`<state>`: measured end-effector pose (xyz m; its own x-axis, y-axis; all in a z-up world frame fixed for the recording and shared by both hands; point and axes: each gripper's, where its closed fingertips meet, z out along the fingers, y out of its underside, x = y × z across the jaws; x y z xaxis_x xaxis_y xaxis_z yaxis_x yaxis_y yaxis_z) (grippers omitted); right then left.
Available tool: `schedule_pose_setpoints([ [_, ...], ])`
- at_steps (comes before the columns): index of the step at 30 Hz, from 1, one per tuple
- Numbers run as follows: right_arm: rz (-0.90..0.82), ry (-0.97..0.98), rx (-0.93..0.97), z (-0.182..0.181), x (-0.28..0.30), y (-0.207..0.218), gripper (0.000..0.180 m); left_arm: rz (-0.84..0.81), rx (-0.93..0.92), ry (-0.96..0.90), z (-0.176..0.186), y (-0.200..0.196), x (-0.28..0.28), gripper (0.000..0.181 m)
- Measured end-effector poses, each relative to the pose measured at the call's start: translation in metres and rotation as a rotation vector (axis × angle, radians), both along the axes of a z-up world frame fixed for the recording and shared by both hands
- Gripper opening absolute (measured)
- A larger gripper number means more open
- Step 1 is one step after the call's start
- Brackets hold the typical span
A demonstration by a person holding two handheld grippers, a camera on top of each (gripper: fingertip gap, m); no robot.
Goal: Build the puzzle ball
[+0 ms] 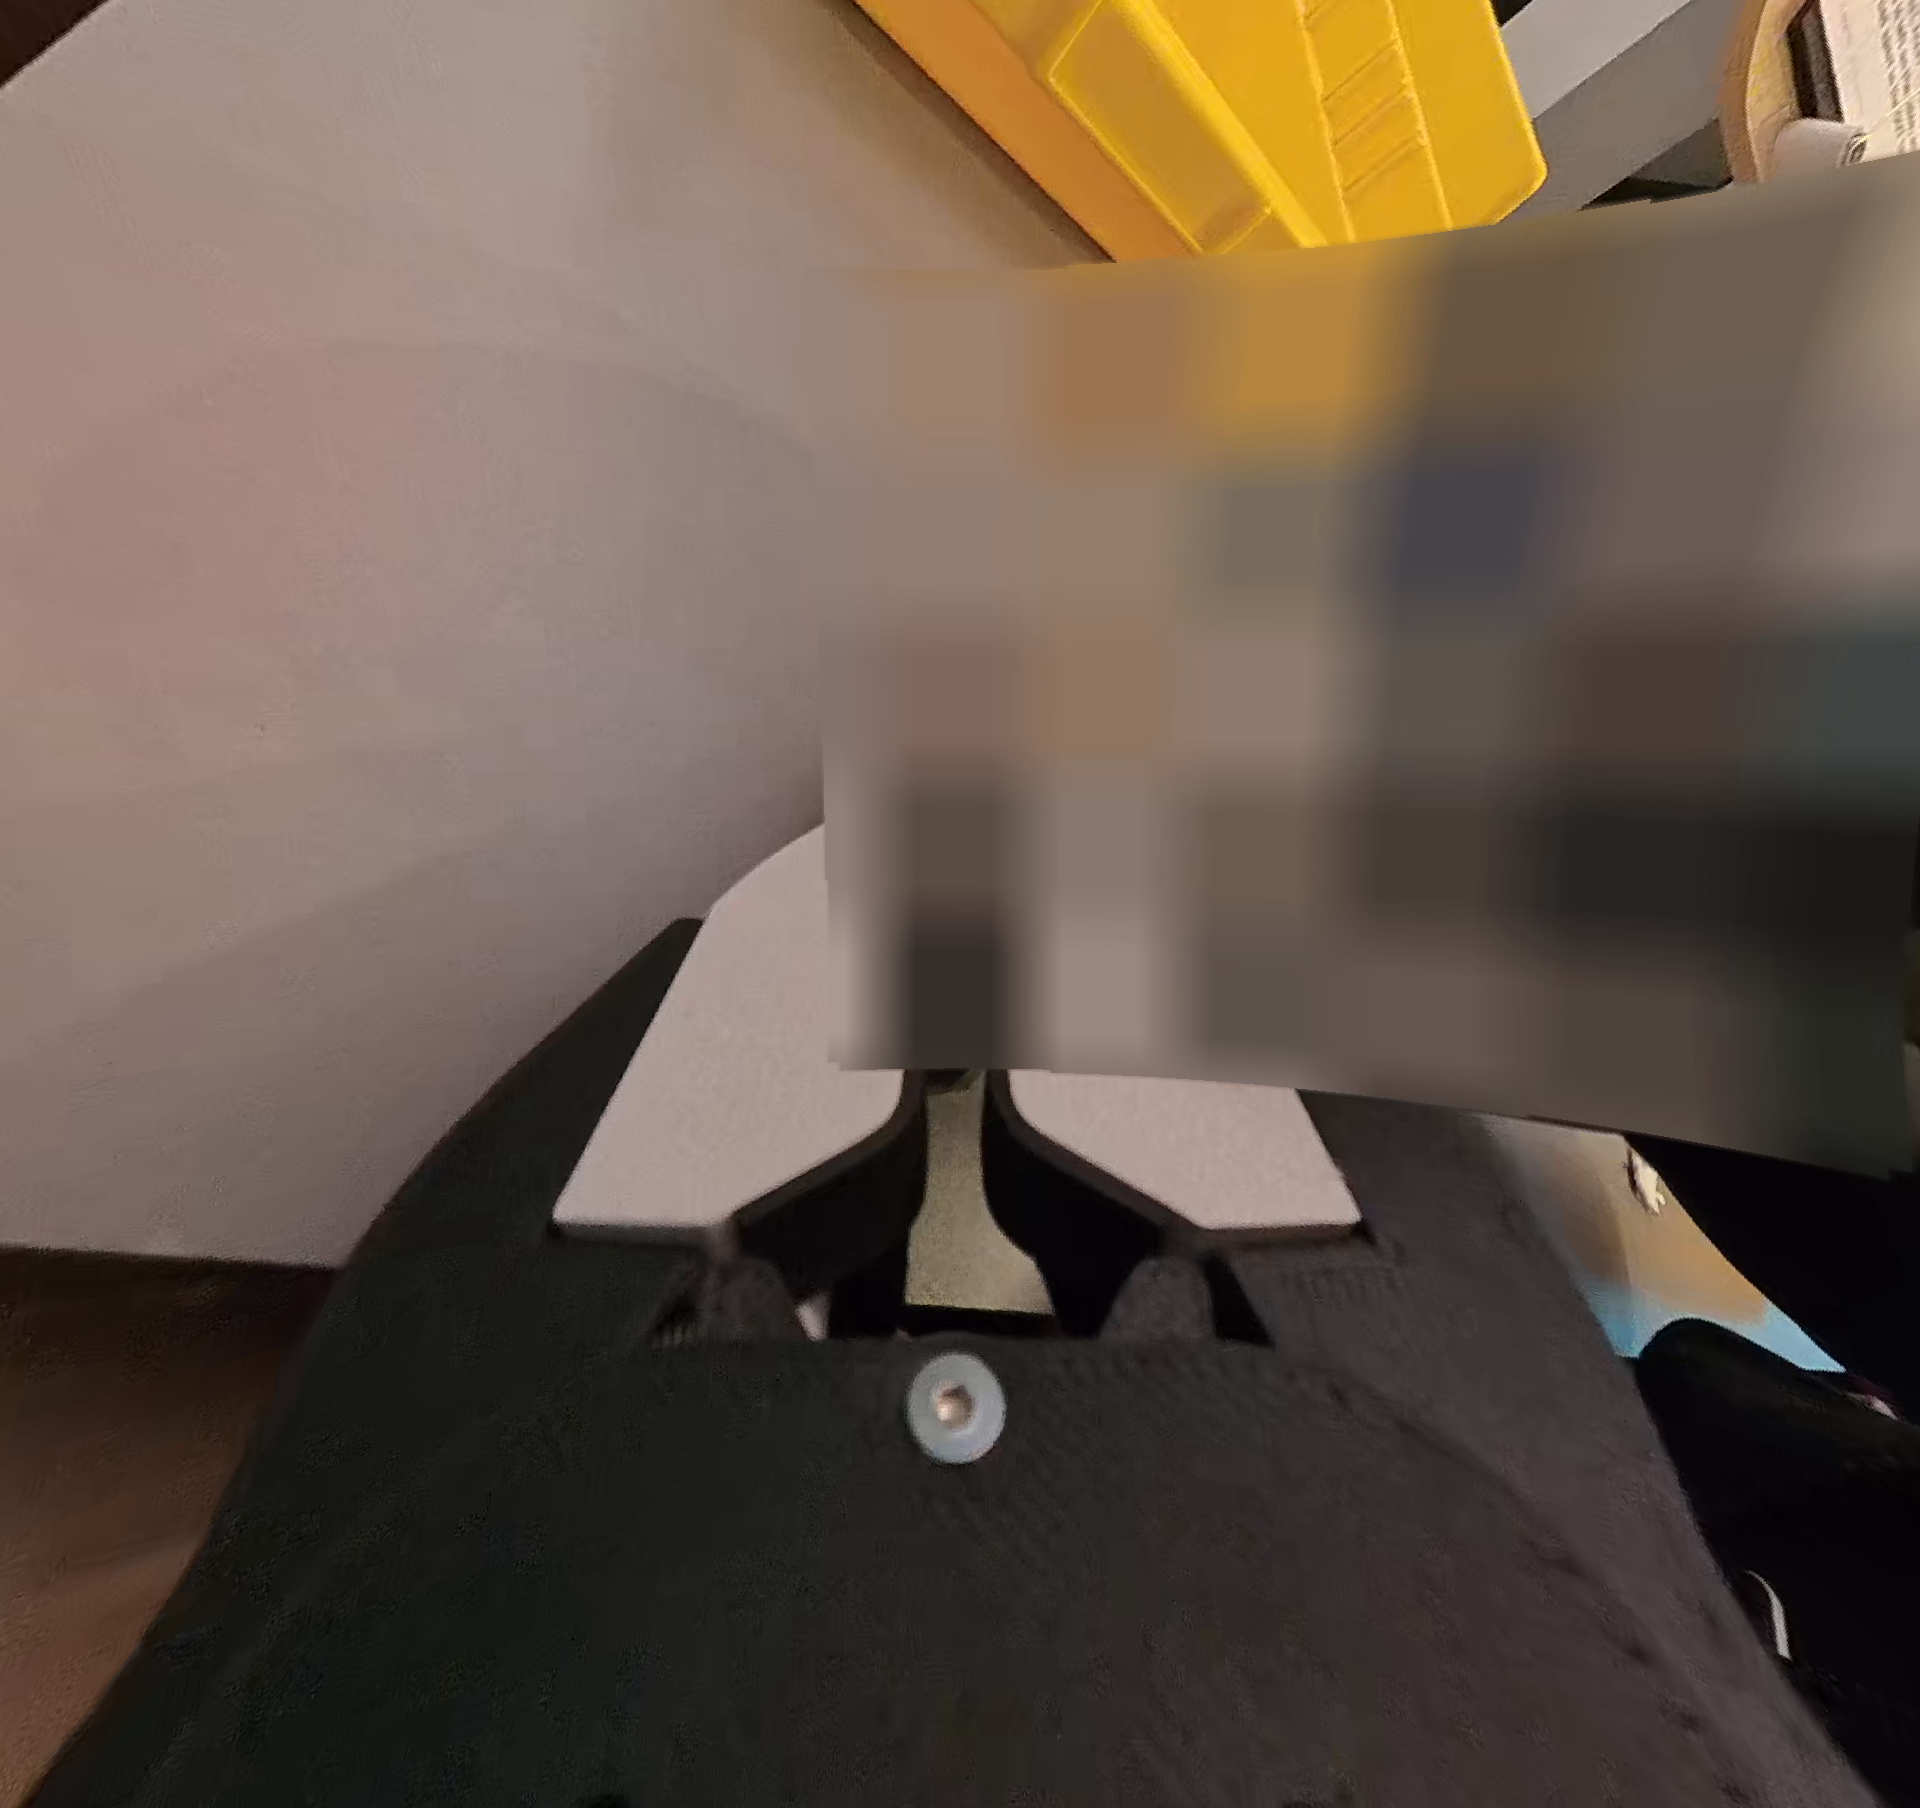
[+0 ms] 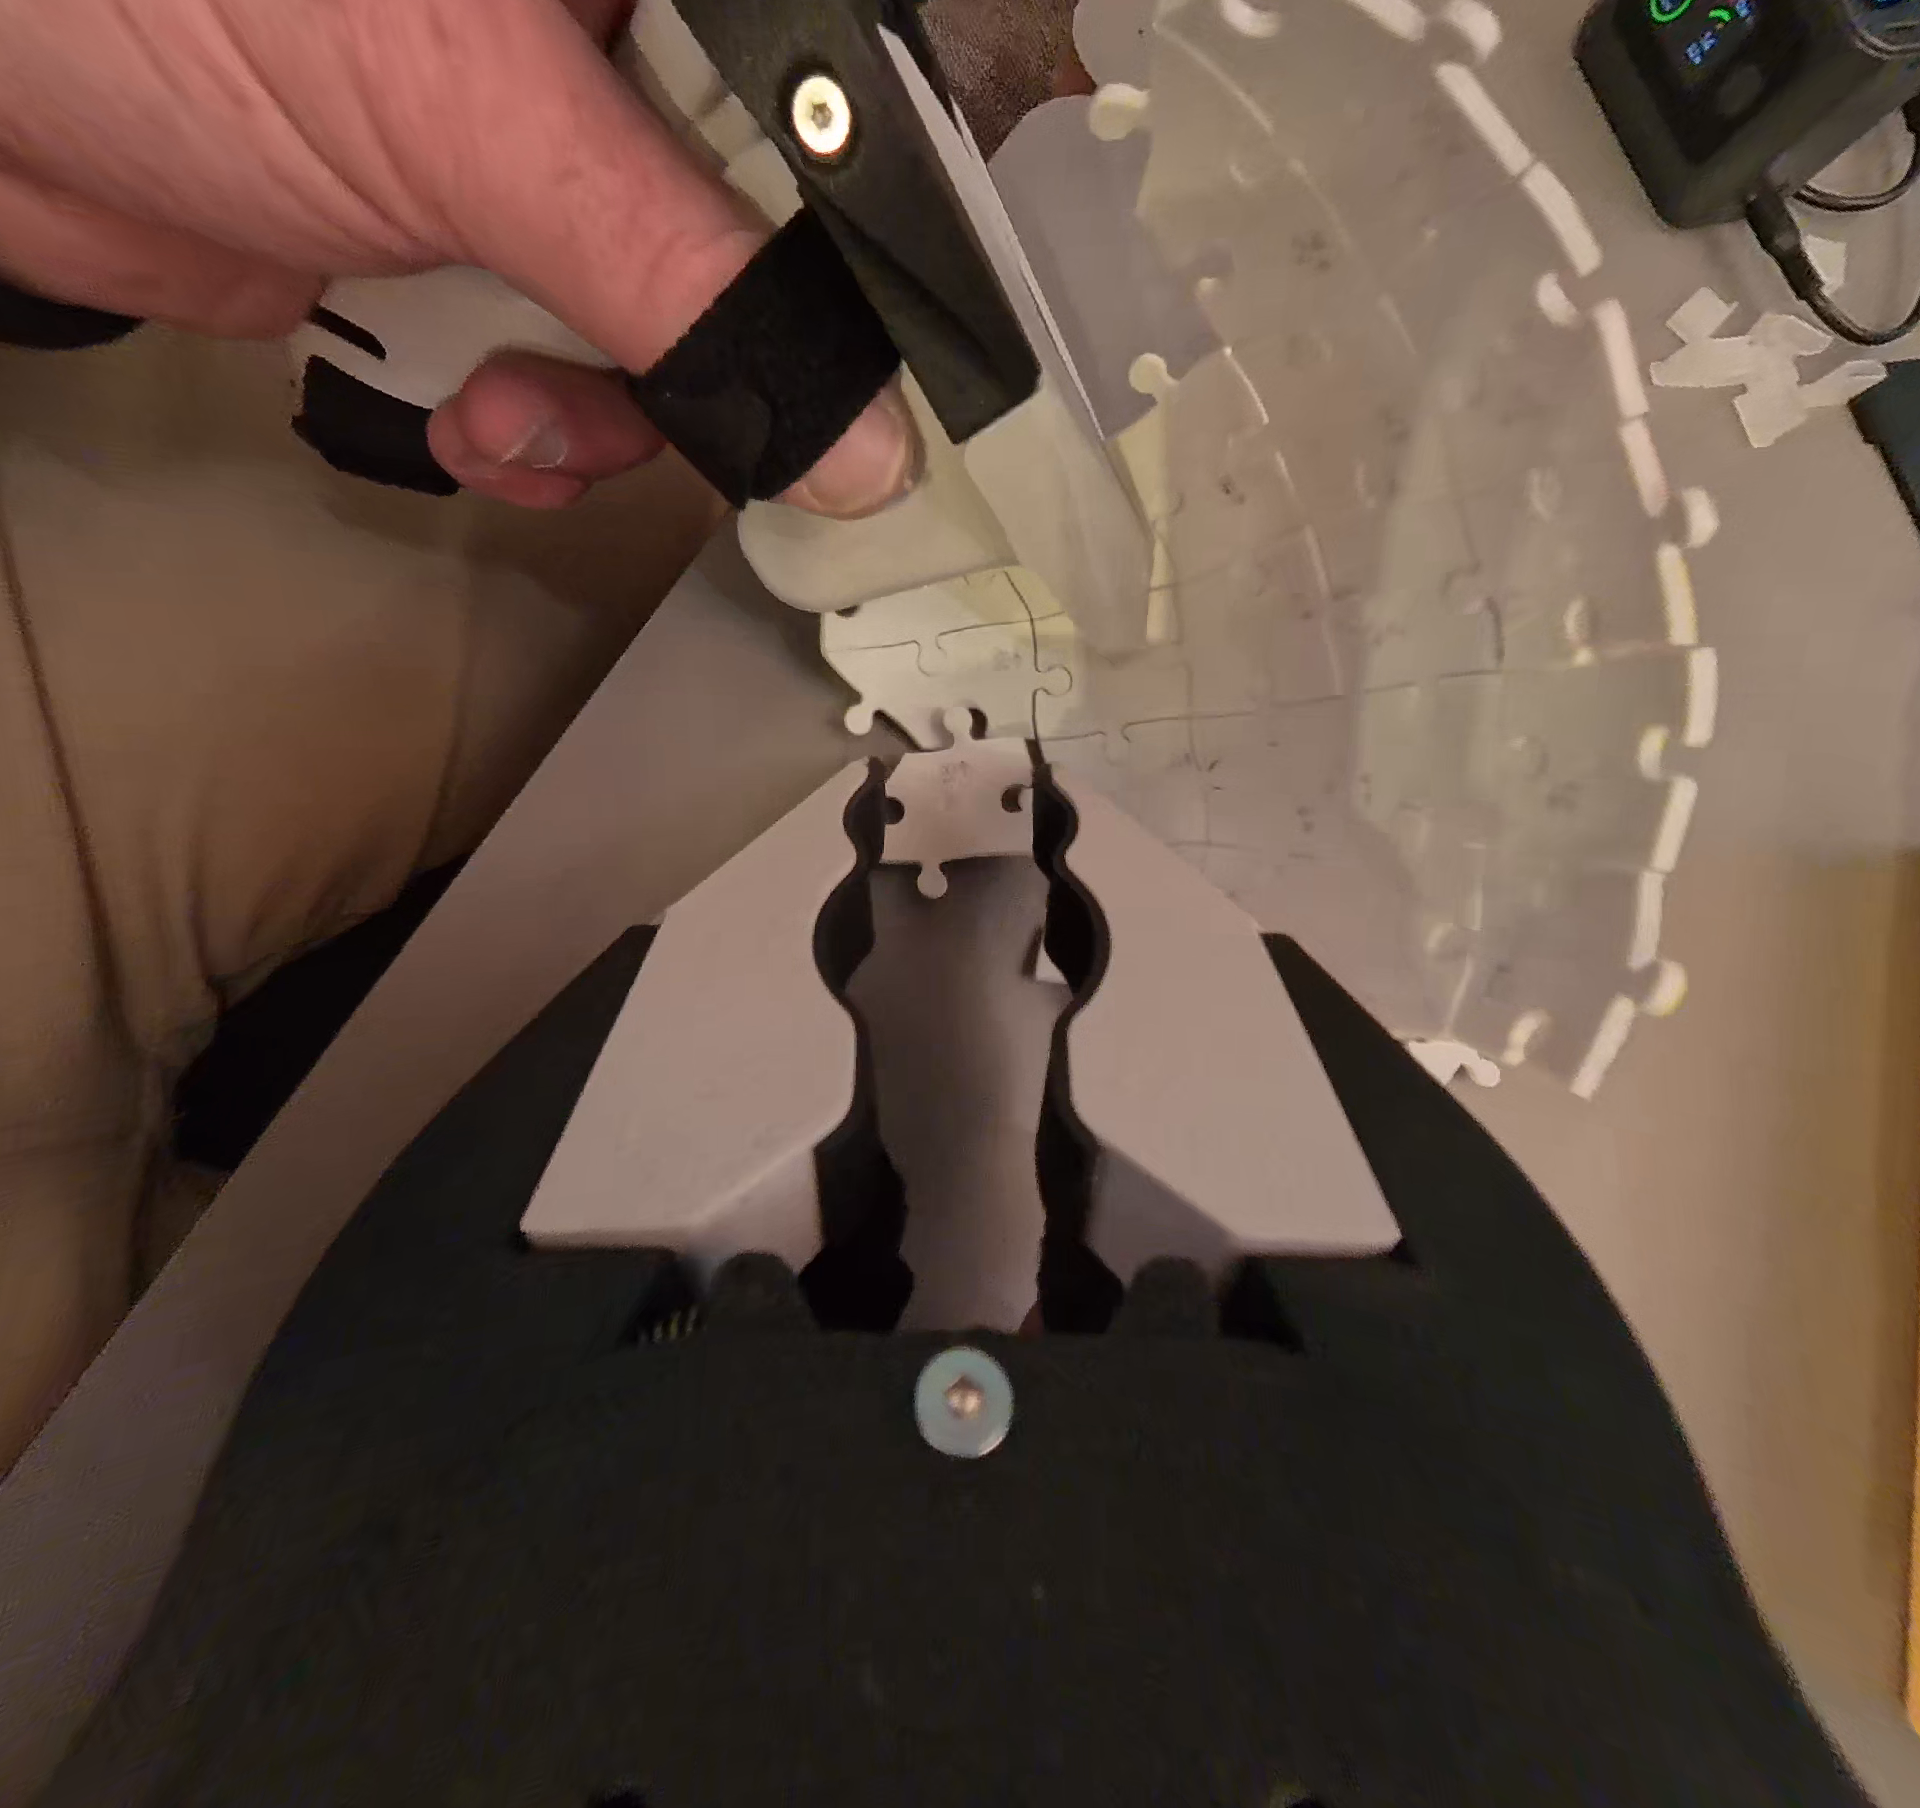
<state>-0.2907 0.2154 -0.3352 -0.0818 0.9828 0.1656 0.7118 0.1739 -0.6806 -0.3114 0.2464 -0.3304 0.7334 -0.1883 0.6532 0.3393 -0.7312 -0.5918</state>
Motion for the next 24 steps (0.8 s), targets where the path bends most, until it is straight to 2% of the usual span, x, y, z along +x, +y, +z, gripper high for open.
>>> schedule_pose_setpoints([
  [19, -0.026, -0.018, -0.017, 0.0002, -0.0011, 0.0021, 0.028, 0.022, 0.061, 0.019, 0.0024, 0.0006, -0.0007, 0.005],
  [24, -0.005, -0.016, -0.035, 0.0027, -0.0006, -0.0027, 0.023, 0.022, 0.062, 0.018, 0.0026, 0.0006, -0.0007, 0.005],
])
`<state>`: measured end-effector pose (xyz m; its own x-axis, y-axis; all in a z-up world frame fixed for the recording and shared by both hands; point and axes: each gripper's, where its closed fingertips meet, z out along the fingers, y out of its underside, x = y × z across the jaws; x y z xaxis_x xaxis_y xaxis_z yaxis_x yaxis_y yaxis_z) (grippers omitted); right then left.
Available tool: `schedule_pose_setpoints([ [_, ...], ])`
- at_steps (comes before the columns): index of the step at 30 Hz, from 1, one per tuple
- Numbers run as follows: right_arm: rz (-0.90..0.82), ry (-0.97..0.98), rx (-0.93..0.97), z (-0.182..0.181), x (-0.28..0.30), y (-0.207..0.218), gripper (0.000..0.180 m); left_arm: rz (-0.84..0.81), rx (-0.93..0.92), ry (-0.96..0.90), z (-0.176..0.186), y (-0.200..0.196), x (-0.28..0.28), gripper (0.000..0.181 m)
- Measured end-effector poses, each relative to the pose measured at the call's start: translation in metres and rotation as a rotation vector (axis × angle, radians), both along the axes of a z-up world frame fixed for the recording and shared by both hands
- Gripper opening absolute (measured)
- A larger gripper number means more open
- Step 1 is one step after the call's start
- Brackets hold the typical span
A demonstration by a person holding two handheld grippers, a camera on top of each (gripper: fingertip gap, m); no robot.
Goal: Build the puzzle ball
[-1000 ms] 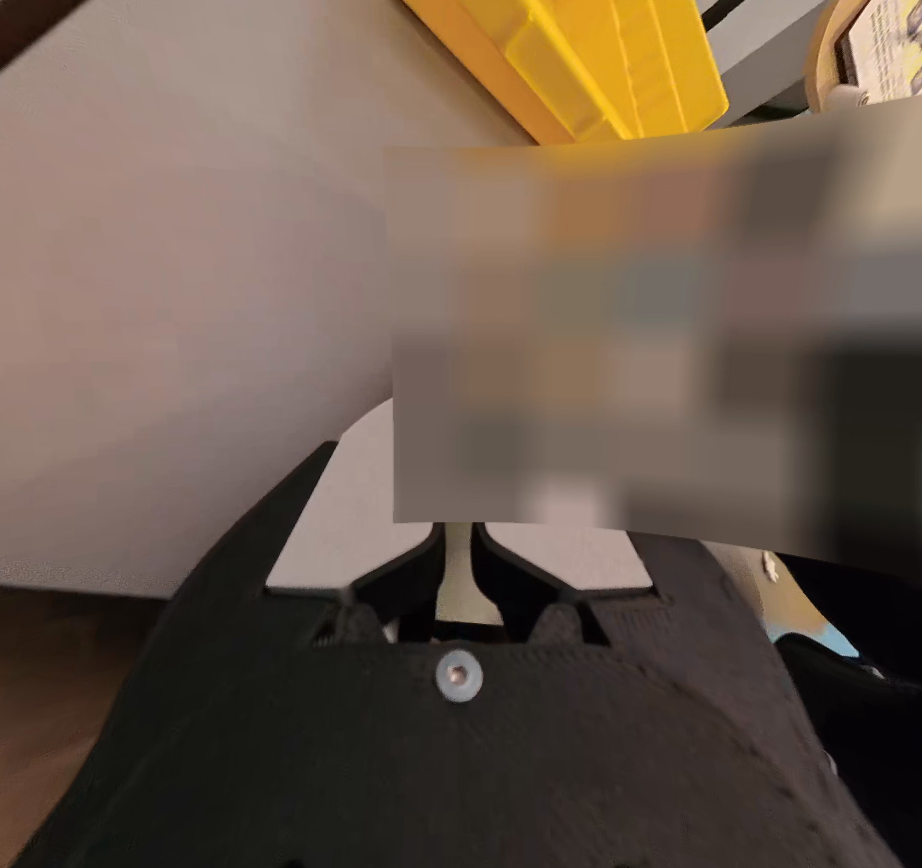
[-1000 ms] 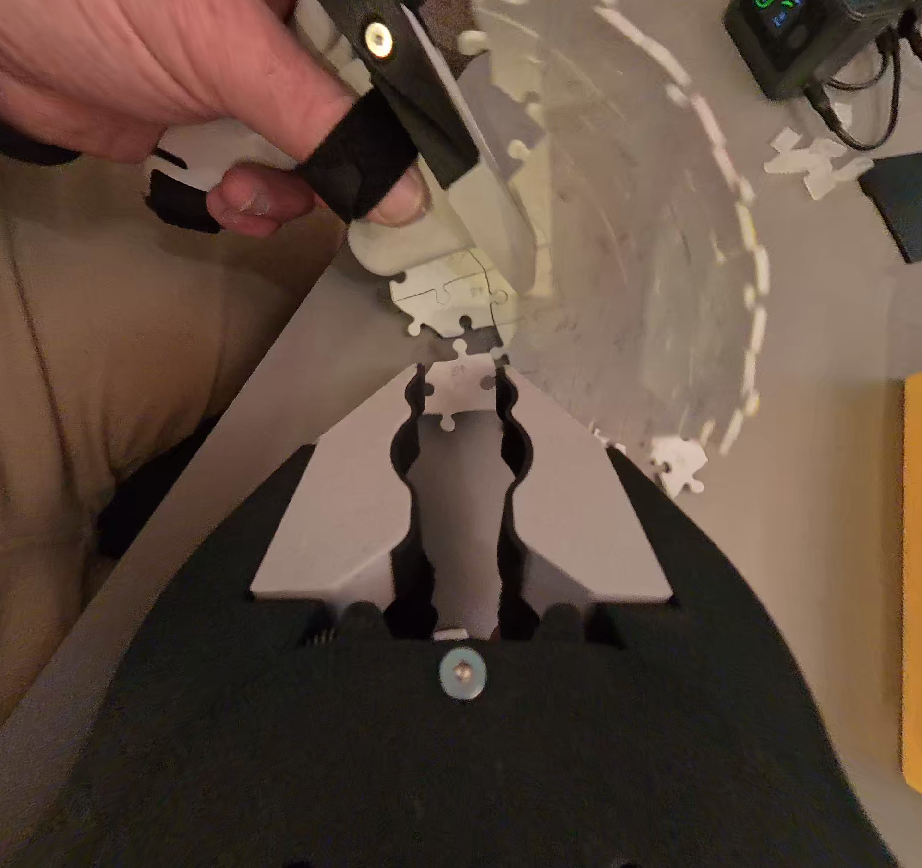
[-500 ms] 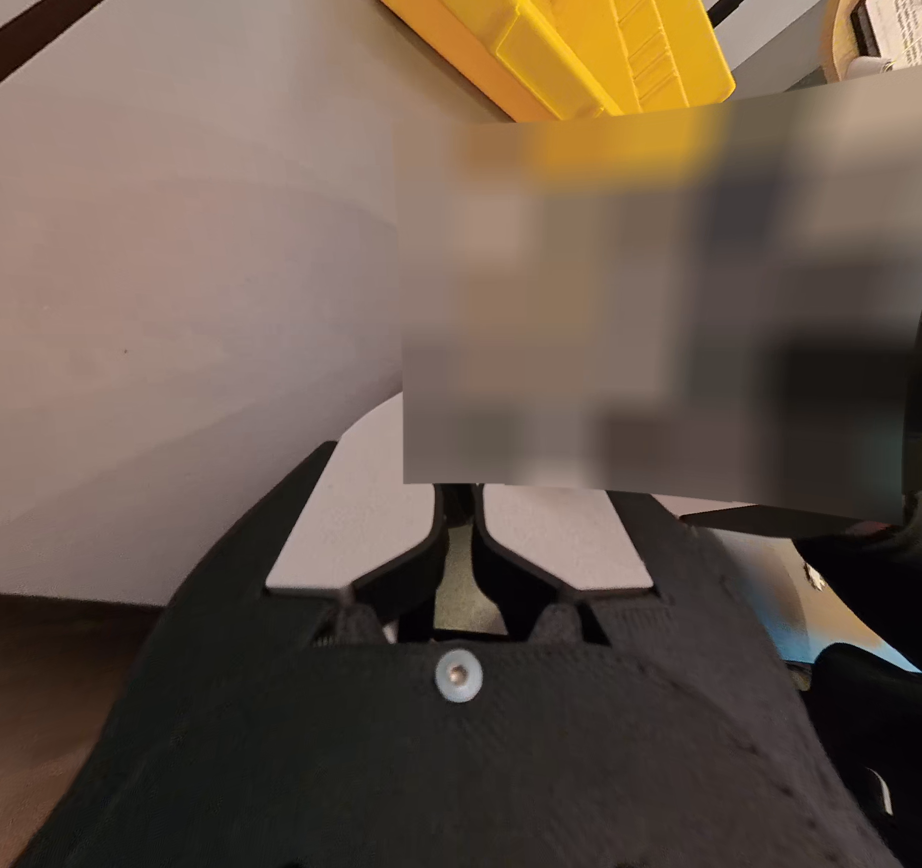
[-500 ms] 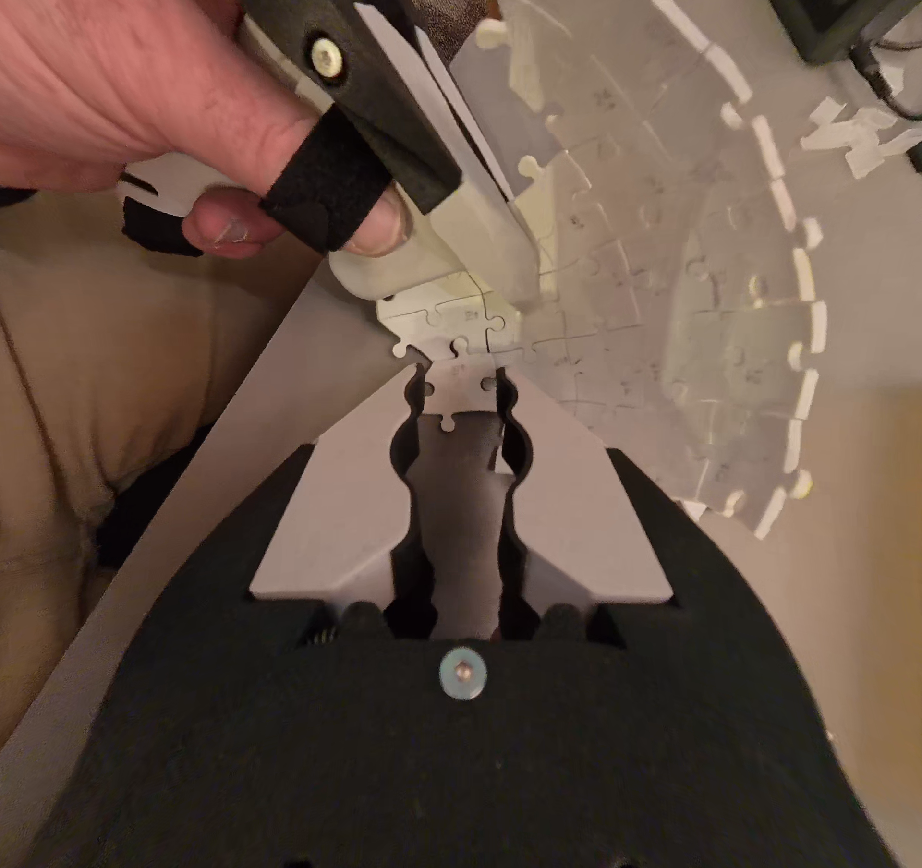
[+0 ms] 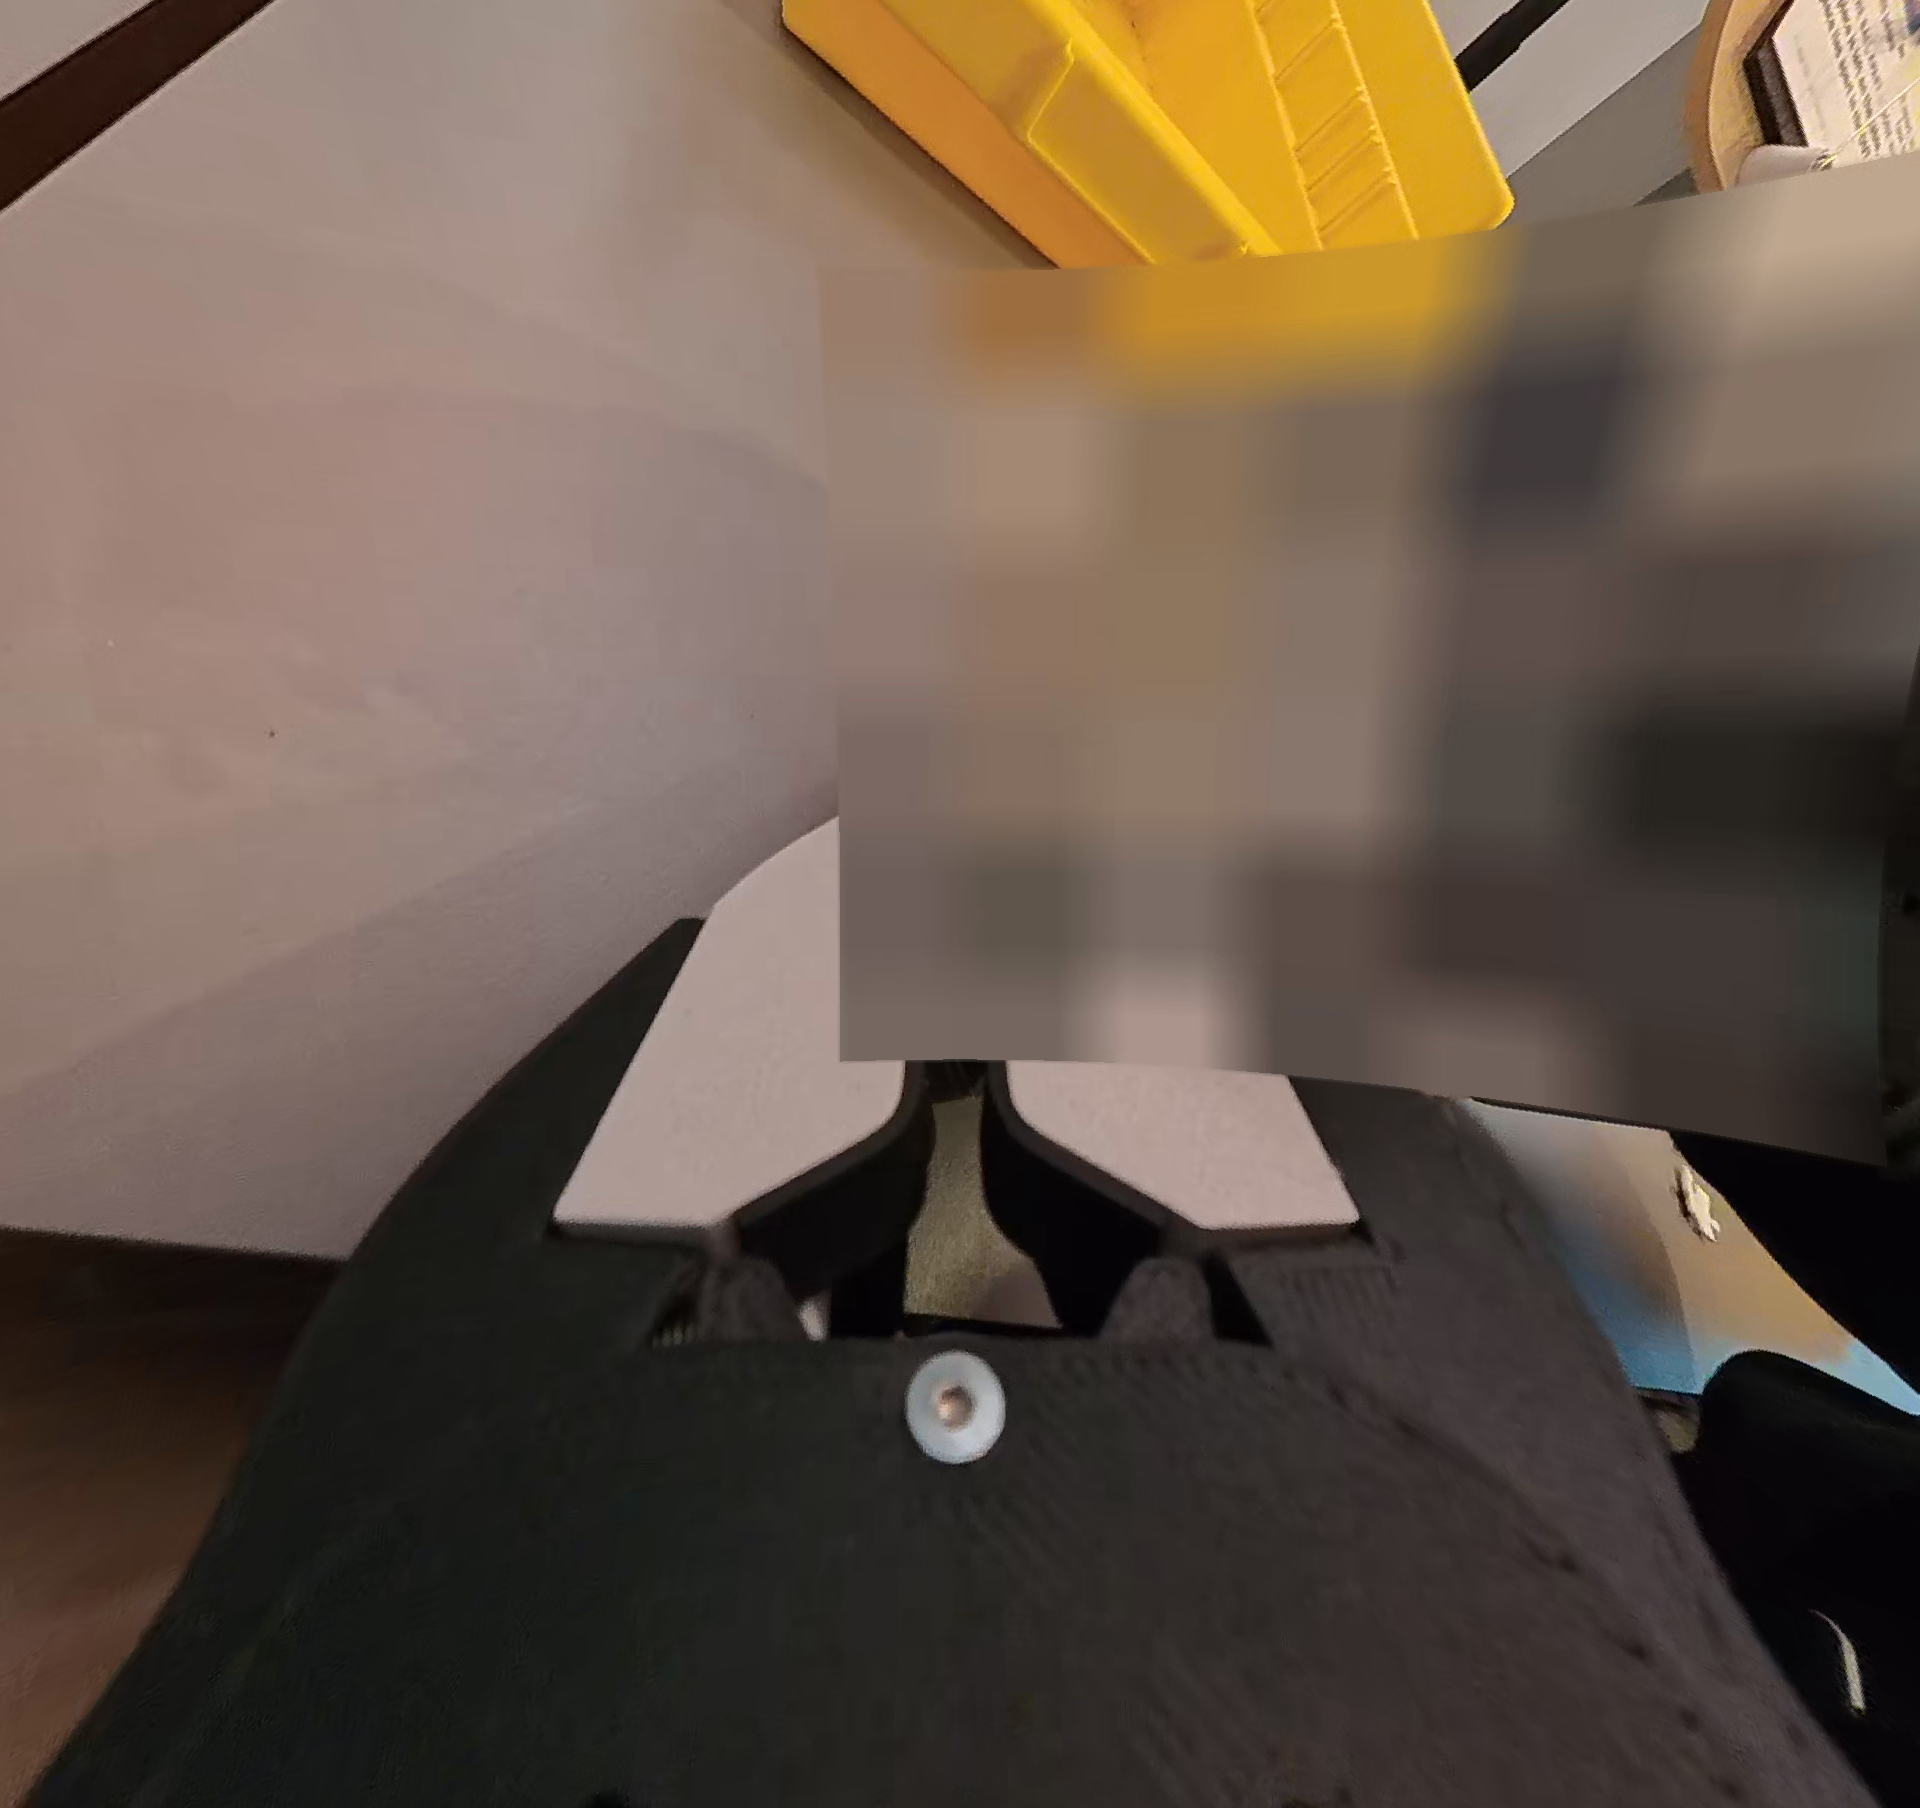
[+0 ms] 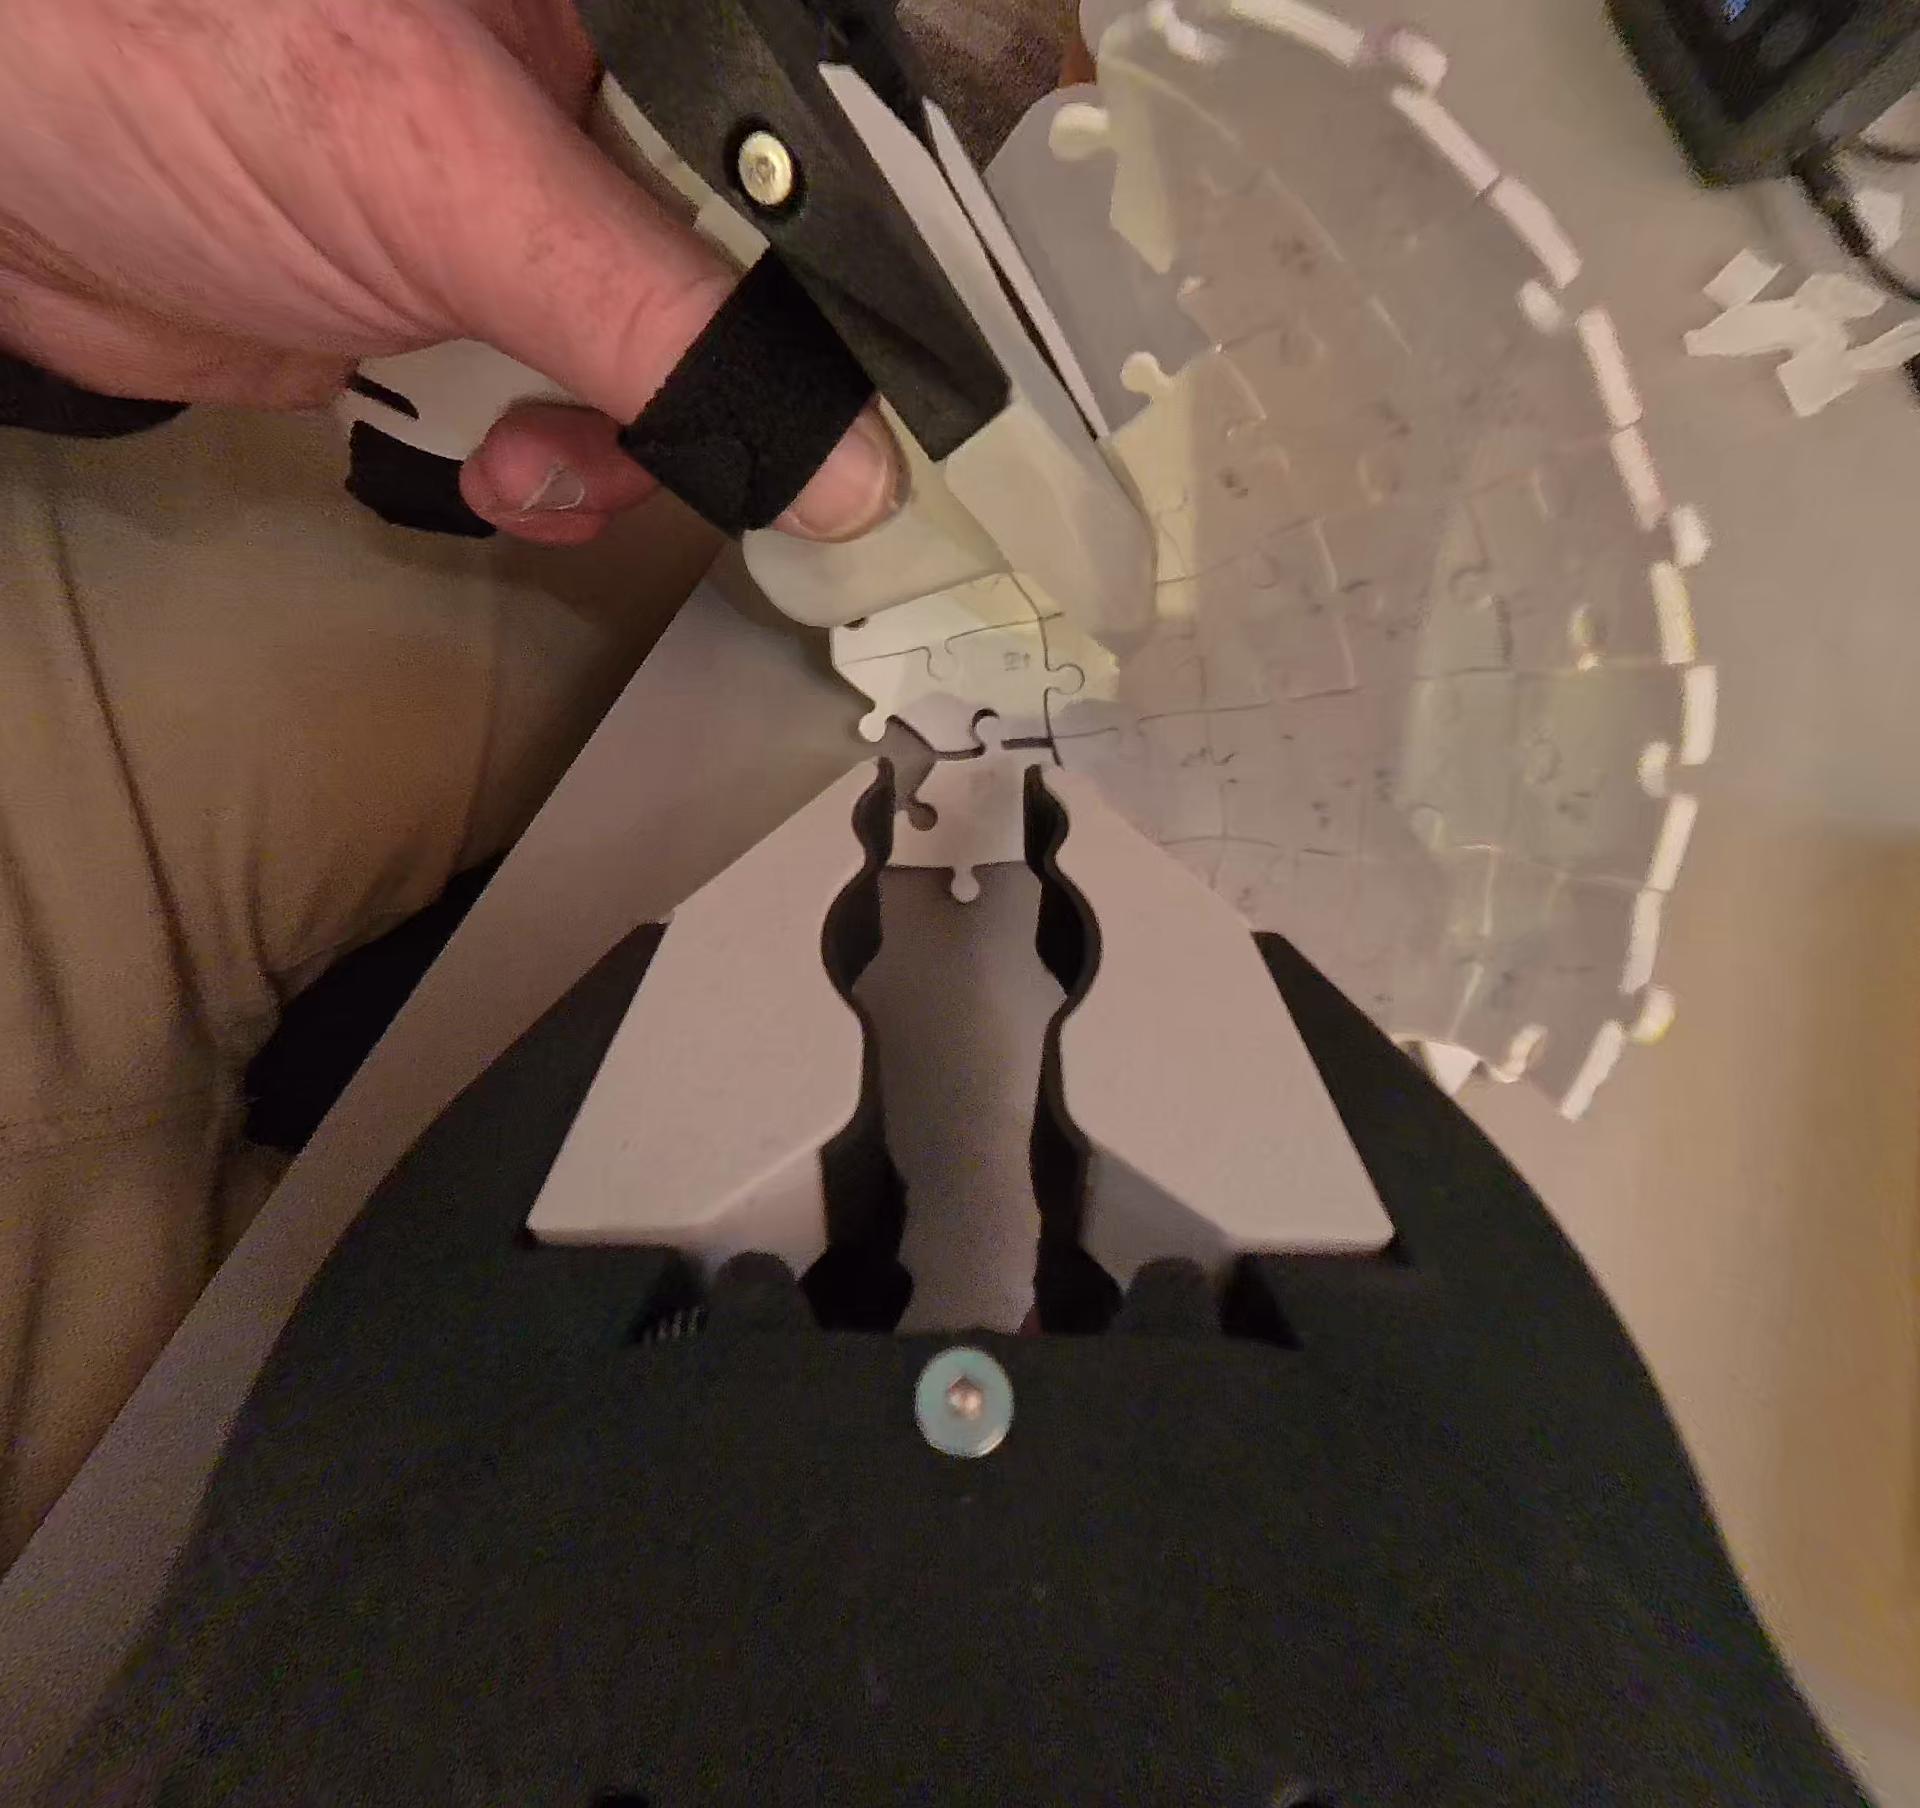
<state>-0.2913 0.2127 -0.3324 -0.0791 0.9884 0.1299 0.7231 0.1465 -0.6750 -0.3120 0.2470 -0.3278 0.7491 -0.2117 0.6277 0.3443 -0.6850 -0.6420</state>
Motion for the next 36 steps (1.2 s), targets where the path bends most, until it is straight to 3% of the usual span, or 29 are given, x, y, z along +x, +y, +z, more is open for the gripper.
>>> schedule_pose_setpoints([
  [20, -0.04, 0.025, -0.032, -0.0037, -0.0011, 0.0003, 0.018, 0.006, 0.009, -0.004, 0.0006, -0.0002, -0.0003, 0.004],
  [36, -0.099, 0.042, 0.059, -0.0075, -0.0034, -0.0013, 0.0, 0.025, 0.02, -0.011, 0.0015, -0.0007, -0.0008, 0.004],
])
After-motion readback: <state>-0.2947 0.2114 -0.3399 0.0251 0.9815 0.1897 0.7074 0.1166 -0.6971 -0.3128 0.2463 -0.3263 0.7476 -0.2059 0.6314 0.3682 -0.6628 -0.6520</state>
